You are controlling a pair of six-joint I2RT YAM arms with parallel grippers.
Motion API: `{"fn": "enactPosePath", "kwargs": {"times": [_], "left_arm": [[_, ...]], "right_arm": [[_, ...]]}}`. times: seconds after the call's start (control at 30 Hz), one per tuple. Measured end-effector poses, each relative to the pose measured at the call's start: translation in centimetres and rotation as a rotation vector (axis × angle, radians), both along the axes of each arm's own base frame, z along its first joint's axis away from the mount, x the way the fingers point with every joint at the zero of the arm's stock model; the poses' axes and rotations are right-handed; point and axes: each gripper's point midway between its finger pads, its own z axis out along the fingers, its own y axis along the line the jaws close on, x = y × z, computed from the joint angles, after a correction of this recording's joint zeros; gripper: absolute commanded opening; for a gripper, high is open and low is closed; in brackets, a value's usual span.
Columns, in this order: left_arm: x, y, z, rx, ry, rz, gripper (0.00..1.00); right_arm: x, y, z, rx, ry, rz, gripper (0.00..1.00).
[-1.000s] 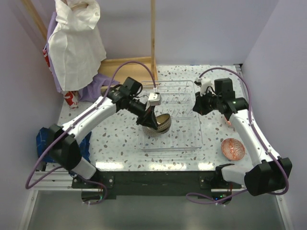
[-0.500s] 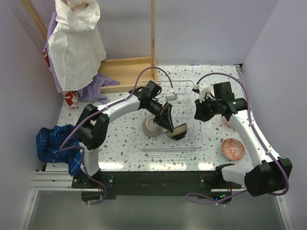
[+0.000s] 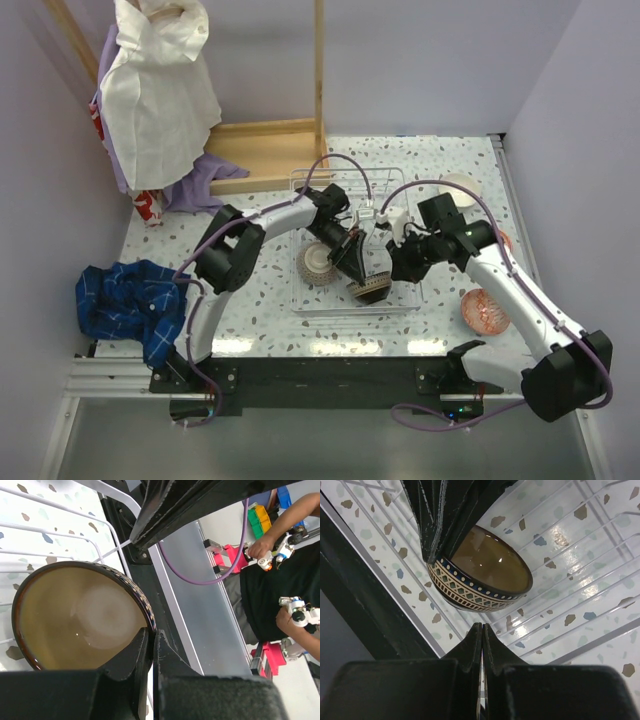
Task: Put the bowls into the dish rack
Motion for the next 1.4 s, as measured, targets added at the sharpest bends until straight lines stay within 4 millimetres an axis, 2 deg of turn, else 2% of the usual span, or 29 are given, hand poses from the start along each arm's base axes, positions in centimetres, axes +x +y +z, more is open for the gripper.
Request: {"fn": "enactPosePath", "kwargs": {"times": [0.27,0.47,0.57,0.7,0.87,1.1,1.27,1.4], "left_arm": [[-0.1,0.3,0.0,-0.002,0.045,0.003,0.00],[0.1,1.0,0.4,-0.017,0.016,0.006,0.00],[0.0,1.3,0.4,-0.030,-0.044,-0.010,0.00],[-0.3,1.4,0.3,-0.055,-0.104,-0.033,0.00],[0.1,0.0,0.4,-0.114,-0.193,-0.071,0.00],[1.1,-1.2,0.5,-0.176,-0.281,-0.091,0.00],[1.4,-1.1,1.6,-0.207,-0.324,-0.088,0.00],[1.5,-1.3,3.0,-0.228,-0.351,-0.086,0.00]], "right_arm": [[0.7,0.6,-0.9,0.002,0.012,0.009,0.00],[1.0,1.0,-1.1,0.004,0.025,0.007,0.00],[1.4,1.0,-0.3,0.009,0.007,-0.016,0.00],[2.2,1.0,1.7,0.023,-0.046,-0.044,0.00],[3.5,0.9,3.8,0.023,-0.103,-0.082,0.00],[3.9,0.4,3.7,-0.003,-0.104,-0.140,0.00],[4.4,-0.4,3.7,-0.039,-0.122,-0.182,0.00],[5.4,-2.0,4.7,-0.099,-0.194,-0.251,0.00]]}}
